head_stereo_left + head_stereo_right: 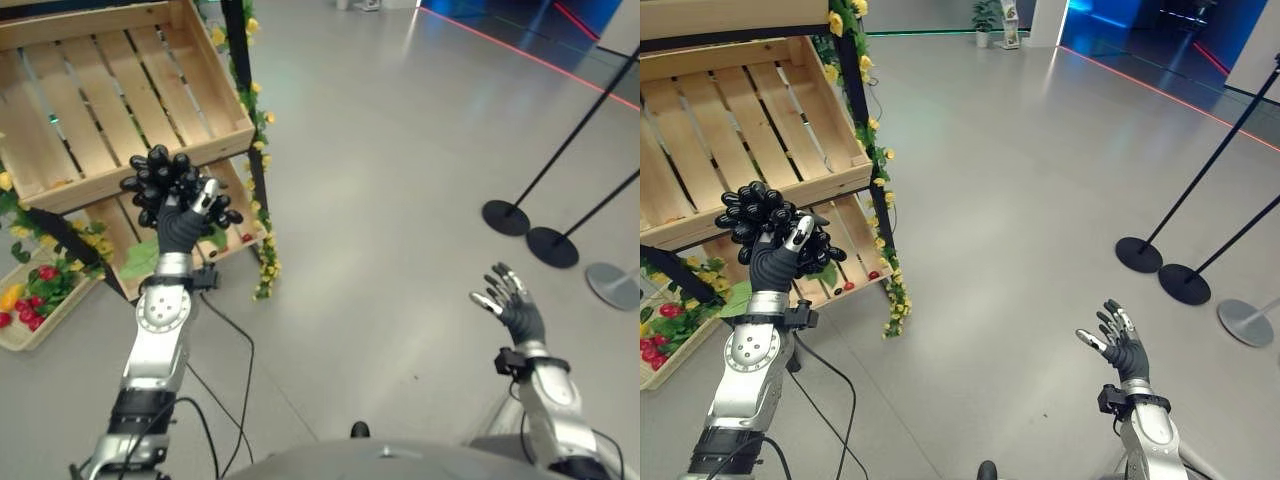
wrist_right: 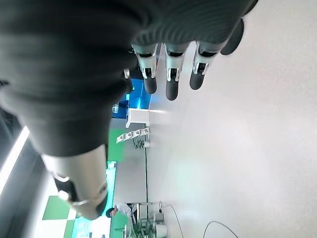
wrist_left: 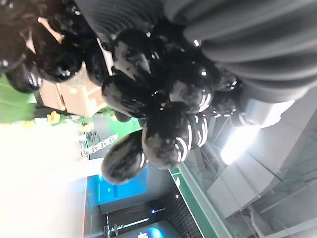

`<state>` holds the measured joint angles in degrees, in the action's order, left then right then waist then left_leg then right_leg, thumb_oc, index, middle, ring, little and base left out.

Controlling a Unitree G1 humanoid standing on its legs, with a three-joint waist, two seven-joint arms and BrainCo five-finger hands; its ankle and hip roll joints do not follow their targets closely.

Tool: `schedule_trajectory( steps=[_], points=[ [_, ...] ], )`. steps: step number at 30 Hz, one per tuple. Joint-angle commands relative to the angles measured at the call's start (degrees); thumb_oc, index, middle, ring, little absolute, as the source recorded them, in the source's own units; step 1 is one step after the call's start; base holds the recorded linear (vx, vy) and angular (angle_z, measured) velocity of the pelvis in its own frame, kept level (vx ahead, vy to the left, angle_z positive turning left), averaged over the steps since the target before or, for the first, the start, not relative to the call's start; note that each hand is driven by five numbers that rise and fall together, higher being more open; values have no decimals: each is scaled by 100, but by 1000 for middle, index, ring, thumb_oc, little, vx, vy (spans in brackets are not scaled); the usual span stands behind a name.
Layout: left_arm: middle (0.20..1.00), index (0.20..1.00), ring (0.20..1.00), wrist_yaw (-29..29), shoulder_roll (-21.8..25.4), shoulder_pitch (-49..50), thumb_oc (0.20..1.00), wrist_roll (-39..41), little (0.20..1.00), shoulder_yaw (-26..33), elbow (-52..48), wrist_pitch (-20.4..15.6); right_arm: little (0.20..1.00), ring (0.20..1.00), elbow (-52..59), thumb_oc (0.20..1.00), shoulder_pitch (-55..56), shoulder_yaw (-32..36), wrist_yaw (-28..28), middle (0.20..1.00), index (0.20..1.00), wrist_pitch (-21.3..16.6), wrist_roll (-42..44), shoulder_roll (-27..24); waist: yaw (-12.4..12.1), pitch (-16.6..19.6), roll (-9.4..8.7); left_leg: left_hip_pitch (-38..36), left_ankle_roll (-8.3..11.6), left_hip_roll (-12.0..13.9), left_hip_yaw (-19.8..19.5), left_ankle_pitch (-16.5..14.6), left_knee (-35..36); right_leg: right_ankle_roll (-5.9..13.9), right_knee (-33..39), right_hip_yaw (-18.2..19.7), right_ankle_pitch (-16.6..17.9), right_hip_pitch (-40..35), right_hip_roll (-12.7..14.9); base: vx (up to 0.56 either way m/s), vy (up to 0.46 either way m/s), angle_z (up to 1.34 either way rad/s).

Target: Pick up the fruits from the basket on one side to the basket on the other side

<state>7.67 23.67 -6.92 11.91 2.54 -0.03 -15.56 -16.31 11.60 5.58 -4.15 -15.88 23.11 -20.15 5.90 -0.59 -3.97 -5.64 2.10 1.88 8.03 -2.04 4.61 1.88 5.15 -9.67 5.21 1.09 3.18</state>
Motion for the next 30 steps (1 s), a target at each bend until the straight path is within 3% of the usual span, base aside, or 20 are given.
schedule_trajectory(
  steps=[1,13,21,30],
  points=[
    [200,200,200,212,338,-667,200,-351,200,110,285,-274,1000,1000,118,1000,-175,123,-40,1000,1000,-175,-100,-190,43,174,-18,66,-40,0,-75,-289,-420,583,-561,-27,-444,-245,252,22,-3,-12],
    [200,200,200,639,557,-1555,200,-617,200,-10,889,-157,1000,1000,67,1000,-130,18,-157,1000,1000,-144,-116,-221,136,307,-2,-12,-10,19,-47,-291,-400,602,-527,8,-440,-335,234,4,-1,-2],
    [200,200,200,1082,998,-2549,200,-797,200,-148,1694,46,1000,1000,88,1000,-62,-84,-229,1000,1000,-108,-103,-299,236,375,23,-32,17,31,-8,-251,-341,623,-487,37,-408,-308,212,0,0,0],
    [200,200,200,1230,1139,-2670,200,-773,200,-26,1850,117,1000,1000,137,1000,40,-78,-269,1000,1000,-102,-109,-322,267,402,13,-82,28,50,26,-253,-313,622,-454,84,-407,-333,179,0,0,0]
  ],
)
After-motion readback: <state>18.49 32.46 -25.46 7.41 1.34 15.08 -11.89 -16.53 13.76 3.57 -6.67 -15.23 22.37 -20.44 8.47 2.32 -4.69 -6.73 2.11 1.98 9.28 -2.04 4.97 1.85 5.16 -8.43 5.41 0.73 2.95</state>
